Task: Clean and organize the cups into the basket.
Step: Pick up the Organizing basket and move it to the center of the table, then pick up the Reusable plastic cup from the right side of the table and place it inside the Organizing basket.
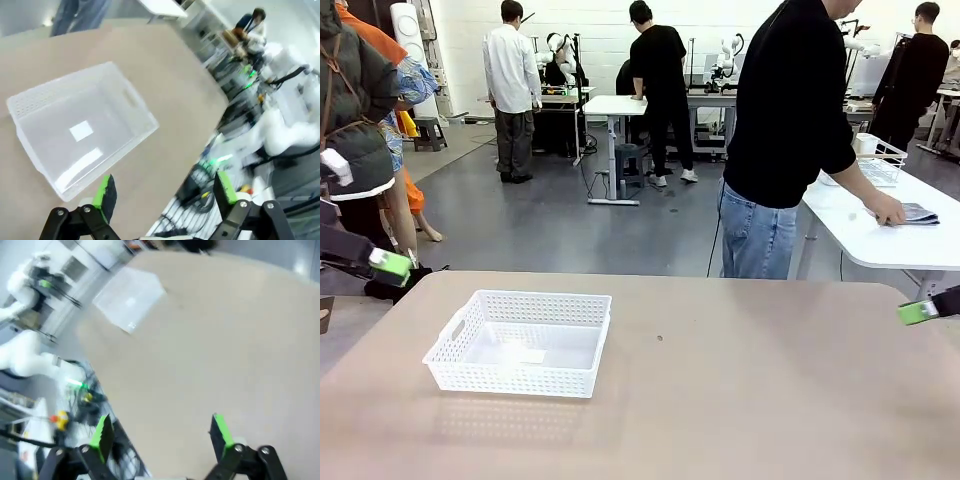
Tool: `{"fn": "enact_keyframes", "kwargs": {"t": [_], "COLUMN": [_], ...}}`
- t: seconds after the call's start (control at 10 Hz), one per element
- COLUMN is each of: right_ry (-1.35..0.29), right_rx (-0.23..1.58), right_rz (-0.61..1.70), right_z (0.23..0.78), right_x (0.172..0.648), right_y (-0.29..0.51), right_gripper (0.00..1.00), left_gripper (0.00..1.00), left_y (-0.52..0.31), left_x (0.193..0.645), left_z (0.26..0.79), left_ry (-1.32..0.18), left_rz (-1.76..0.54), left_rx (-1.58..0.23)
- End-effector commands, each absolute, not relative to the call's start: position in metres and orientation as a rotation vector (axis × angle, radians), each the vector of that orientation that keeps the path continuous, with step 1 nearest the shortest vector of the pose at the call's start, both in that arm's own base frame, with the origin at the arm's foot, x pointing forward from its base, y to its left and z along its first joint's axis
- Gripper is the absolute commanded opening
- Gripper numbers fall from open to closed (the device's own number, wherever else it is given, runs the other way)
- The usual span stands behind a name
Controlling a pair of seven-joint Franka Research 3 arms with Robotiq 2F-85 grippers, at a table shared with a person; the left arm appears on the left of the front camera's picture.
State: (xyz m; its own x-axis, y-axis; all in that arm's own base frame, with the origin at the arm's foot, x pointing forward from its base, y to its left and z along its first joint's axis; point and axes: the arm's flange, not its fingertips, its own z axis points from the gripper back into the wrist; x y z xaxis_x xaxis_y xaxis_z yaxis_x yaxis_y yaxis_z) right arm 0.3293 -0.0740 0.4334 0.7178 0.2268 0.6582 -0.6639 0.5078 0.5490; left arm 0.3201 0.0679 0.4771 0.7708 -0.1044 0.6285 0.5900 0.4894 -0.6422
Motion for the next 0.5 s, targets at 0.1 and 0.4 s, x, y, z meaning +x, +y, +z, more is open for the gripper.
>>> {"fn": "enact_keyframes", "kwargs": {"t": [0.1, 0.4], "right_ry": [-0.613, -0.686], "right_rx": [1.322, 1.358], "right_rz": [0.376, 0.256], "right_z": [0.398, 0.393], "right_x": [0.321, 0.284], "right_y": [-0.126, -0.170], "right_gripper": [1.00, 1.00], "left_gripper": [1.00, 1.00], "left_y": [0.127, 0.172], "left_x": [0.305, 0.277], "left_z": [0.467, 0.462], "left_ry": [-0.648, -0.676], "left_rz": [-0.240, -0.109], "left_rx": [-1.079, -1.057]}}
